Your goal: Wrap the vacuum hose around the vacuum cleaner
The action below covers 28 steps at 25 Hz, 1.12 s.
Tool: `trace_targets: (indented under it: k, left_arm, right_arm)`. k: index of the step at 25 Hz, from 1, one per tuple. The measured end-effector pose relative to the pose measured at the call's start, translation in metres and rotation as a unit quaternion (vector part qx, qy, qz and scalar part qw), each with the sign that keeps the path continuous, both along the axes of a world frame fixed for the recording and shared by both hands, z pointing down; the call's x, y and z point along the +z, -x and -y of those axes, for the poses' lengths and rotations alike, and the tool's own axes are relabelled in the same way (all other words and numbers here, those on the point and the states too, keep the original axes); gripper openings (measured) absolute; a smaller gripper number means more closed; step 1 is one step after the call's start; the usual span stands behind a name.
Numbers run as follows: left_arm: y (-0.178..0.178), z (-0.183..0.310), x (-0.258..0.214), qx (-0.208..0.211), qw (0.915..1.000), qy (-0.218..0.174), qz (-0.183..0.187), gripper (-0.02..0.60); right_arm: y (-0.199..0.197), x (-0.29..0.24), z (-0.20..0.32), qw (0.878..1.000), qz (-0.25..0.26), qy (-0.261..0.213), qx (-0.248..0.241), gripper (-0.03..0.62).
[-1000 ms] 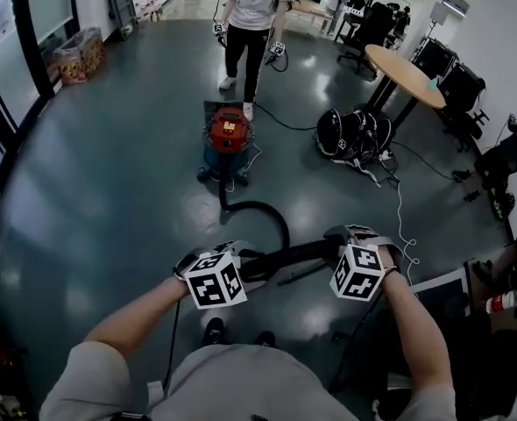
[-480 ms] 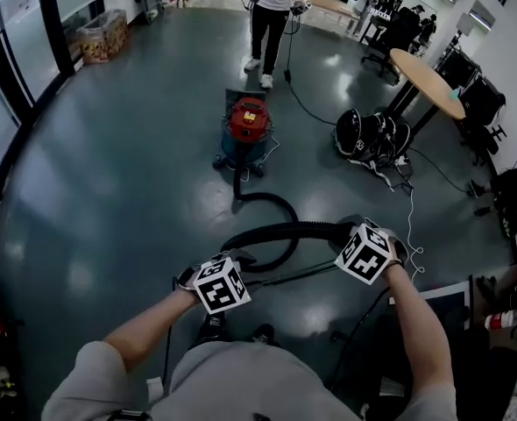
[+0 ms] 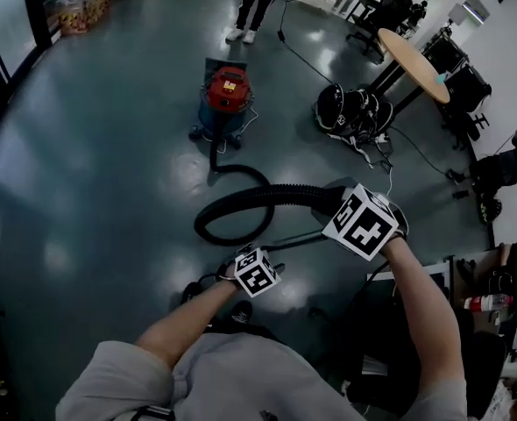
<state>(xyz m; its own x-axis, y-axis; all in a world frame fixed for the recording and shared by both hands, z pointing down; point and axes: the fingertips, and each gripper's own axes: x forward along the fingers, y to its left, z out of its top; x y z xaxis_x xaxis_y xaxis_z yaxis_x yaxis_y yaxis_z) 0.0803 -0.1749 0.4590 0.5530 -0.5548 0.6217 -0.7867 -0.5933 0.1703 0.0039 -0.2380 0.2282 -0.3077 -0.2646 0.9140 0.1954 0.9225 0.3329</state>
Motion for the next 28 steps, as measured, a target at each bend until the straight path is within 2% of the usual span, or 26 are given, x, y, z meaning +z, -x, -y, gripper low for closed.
trace_targets:
  k: [5, 10, 13, 20, 22, 25, 28]
  left_arm:
    - [-0.028, 0.049, 0.000, -0.006, 0.9994, -0.032, -0.013, 0.210]
    - [-0.045, 0.098, 0.002, 0.007, 0.9988, -0.044, -0.019, 0.210]
    - [-0.055, 0.115, 0.008, 0.029, 0.9981, -0.050, -0.019, 0.210]
    - [-0.093, 0.134, 0.035, 0.078, 0.9955, -0.054, 0.002, 0.210]
    - [-0.101, 0.131, 0.040, 0.098, 0.9936, -0.057, 0.004, 0.166]
    - [-0.105, 0.128, 0.044, 0.122, 0.9905, -0.062, 0.017, 0.158]
    - [-0.099, 0.119, 0.051, 0.135, 0.9892, -0.047, 0.033, 0.156]
  right_arm:
    - [0.005, -0.017, 0.002, 1.000, -0.009, -0.001, -0.015, 0.138]
    - [0.004, -0.026, 0.010, 1.000, -0.011, 0.016, -0.008, 0.138]
    - [0.000, -0.033, 0.017, 1.000, -0.002, 0.027, 0.001, 0.138]
    - [-0.016, -0.042, 0.026, 0.999, 0.020, 0.045, 0.012, 0.138]
    - [-0.027, -0.038, 0.029, 0.998, 0.024, 0.052, 0.018, 0.138]
    - [-0.043, -0.037, 0.040, 0.997, 0.037, 0.057, 0.025, 0.138]
    - [-0.053, -0.034, 0.052, 0.996, 0.051, 0.067, 0.033, 0.138]
